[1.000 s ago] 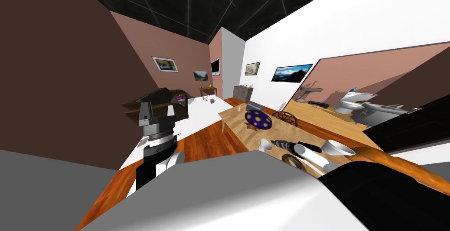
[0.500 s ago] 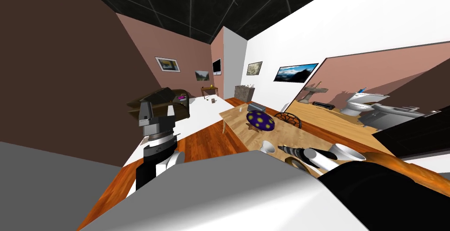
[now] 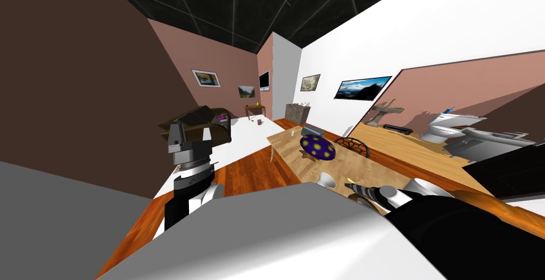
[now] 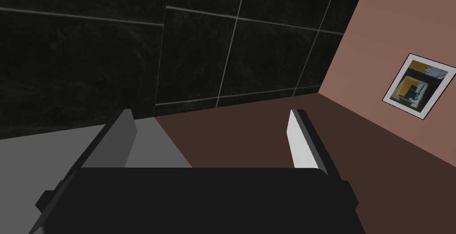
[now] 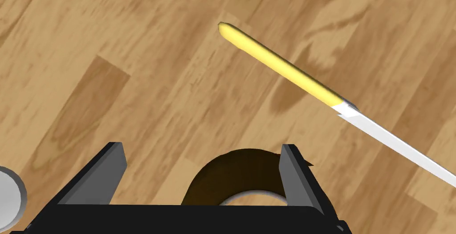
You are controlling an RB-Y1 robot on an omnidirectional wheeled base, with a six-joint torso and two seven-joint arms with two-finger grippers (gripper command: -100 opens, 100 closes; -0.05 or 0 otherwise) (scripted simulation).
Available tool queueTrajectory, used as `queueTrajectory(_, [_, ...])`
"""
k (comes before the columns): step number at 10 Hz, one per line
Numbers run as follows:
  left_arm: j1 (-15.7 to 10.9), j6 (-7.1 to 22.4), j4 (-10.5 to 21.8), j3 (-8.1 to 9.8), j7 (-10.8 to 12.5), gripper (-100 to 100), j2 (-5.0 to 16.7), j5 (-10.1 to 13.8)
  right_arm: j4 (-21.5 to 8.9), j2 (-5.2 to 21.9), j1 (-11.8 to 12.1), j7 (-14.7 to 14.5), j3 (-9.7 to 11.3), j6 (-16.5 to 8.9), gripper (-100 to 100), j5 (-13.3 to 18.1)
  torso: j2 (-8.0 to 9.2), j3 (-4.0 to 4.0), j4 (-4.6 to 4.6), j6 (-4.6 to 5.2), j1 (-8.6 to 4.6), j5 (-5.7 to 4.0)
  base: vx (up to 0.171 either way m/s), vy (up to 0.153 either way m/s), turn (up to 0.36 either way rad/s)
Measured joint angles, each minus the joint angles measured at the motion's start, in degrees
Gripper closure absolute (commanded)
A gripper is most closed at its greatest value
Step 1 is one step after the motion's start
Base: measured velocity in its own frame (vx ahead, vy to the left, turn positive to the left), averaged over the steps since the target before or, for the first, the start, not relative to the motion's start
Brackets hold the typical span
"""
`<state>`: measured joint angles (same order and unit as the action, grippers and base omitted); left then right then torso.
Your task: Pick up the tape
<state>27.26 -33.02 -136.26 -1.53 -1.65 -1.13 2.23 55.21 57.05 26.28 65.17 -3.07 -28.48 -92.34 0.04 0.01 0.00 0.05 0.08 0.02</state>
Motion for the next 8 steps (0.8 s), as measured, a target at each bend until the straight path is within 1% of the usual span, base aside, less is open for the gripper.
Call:
queueTrajectory(1, [0.0, 0.0, 0.0, 0.0, 0.0, 0, 0.0, 0.0, -0.4, 0.3, 1.0, 0.9, -0.2, -0.6, -100, -0.7, 0.01, 0.01, 0.0, 0.0, 0.01, 0.01, 0.01, 0.004, 0.057])
queueTrajectory(2, [0.0, 0.0, 0.0, 0.0, 0.0, 0, 0.0, 0.0, -1.8, 0.7, 2.4, 1.3, -1.1, -1.8, -100, -2.6, 0.03, 0.02, 0.01, 0.01, 0.01, 0.01, 0.006, 0.001, 0.022])
queueTrajectory(3, [0.0, 0.0, 0.0, 0.0, 0.0, 0, 0.0, 0.0, -2.8, 0.8, 2.6, 2.0, -1.1, -2.5, -100, -3.1, 0.02, 0.01, 0.01, -0.01, 0.0, 0.0, 0.0, 0.0, 0.0])
queueTrajectory(4, [0.0, 0.0, 0.0, 0.0, 0.0, 0, 0.0, 0.0, -2.4, 1.0, 2.9, 3.1, -0.8, -2.4, -100, -2.9, 0.03, 0.02, 0.01, -0.01, 0.0, 0.0, 0.005, 0.003, 0.062])
queueTrajectory(5, [0.0, 0.0, 0.0, 0.0, 0.0, 0, 0.0, 0.0, -3.6, 1.0, 3.4, 4.3, -0.8, -2.8, -100, -3.7, 0.03, 0.02, 0.01, -0.01, 0.01, 0.0, 0.011, 0.001, 0.074])
queueTrajectory(6, [0.0, 0.0, 0.0, 0.0, 0.0, 0, 0.0, 0.0, -5.1, 1.1, 5.1, 5.0, -1.6, -4.1, -100, -5.7, 0.03, 0.02, 0.01, 0.02, 0.0, 0.01, 0.009, -0.003, 0.007])
queueTrajectory(7, [0.0, 0.0, 0.0, 0.0, 0.0, 0, 0.0, 0.0, -6.2, 1.2, 5.1, 5.8, -1.4, -4.8, -100, -6.1, 0.02, 0.01, 0.01, -0.01, -0.01, -0.01, 0.011, -0.003, 0.041])
queueTrajectory(8, [0.0, 0.0, 0.0, 0.0, 0.0, 0, 0.0, 0.0, -6.6, 1.8, 5.9, 7.7, -1.3, -5.5, -100, -6.7, 0.01, 0.01, 0.01, -0.01, -0.01, 0.0, 0.014, -0.007, 0.054])
